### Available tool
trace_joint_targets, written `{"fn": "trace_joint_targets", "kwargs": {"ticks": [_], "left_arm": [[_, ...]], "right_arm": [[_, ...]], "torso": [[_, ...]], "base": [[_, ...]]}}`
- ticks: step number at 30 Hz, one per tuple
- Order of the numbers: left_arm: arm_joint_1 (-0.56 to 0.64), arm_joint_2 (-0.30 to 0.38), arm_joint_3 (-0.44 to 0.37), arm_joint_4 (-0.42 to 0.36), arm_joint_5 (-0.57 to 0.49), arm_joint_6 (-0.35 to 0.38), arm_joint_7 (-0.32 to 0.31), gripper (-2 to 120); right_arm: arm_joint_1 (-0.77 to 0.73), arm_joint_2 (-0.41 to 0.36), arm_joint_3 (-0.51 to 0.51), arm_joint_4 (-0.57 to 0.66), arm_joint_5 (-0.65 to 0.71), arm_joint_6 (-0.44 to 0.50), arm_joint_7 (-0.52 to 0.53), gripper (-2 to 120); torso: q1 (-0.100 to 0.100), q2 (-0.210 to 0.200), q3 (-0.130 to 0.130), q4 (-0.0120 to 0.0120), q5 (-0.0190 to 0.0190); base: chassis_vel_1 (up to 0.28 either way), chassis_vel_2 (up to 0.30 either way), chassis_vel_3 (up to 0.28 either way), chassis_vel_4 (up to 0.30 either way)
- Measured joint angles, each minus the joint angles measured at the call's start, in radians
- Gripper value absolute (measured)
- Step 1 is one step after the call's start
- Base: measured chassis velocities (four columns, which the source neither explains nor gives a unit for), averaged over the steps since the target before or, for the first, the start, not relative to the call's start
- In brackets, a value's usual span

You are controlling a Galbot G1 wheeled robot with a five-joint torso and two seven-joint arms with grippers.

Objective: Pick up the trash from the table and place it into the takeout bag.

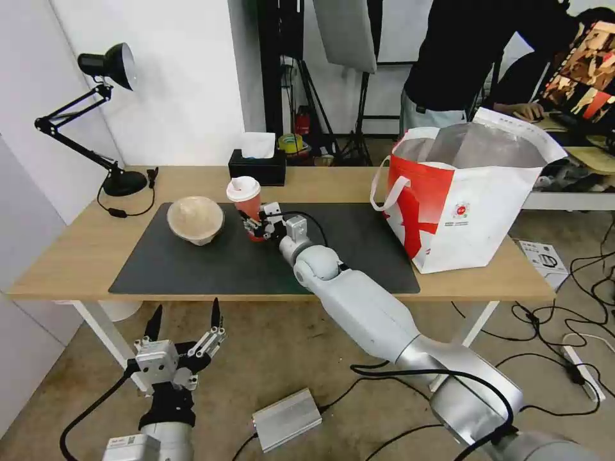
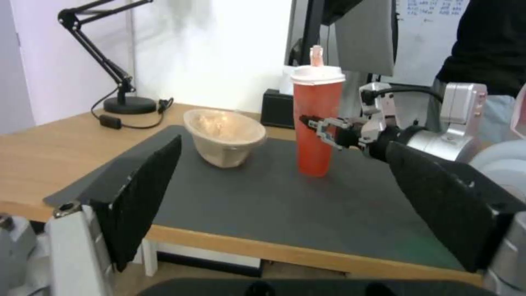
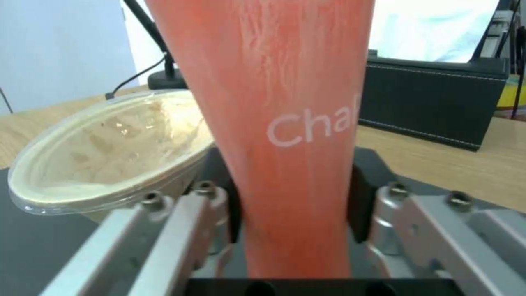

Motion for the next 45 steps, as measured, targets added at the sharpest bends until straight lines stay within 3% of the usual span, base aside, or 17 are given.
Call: {"fn": "trace_joint_targets", "kwargs": {"ticks": [8, 11, 26, 45], "left_arm": [[0.0, 0.0, 0.005, 0.002, 0.002, 0.0, 0.0, 100], [-0.001, 0.0, 0.004, 0.001, 0.003, 0.0, 0.001, 100], [0.011, -0.001, 0.004, -0.015, 0.015, 0.001, 0.001, 100], [0.041, -0.001, -0.011, -0.057, 0.022, 0.004, 0.001, 100]], "right_arm": [[-0.018, -0.031, 0.008, 0.049, 0.001, -0.001, 0.026, 14], [-0.036, -0.069, 0.021, 0.123, -0.001, -0.017, 0.055, 3], [-0.094, -0.195, 0.043, 0.403, 0.0, -0.098, 0.13, 2], [-0.105, -0.286, 0.092, 0.651, 0.024, -0.221, 0.246, 2]], "torso": [[0.0, 0.0, 0.0, -0.0001, 0.0], [0.0, 0.0, 0.0, -0.0001, 0.0], [0.0, 0.0, 0.0, -0.0002, 0.0001], [0.0, 0.0, 0.0, -0.0002, 0.0]], "base": [[0.0, 0.0, 0.0, 0.0], [0.0, 0.0, 0.0, 0.0], [0.0, 0.0, 0.0, 0.0], [0.0, 0.0, 0.0, 0.0]]}}
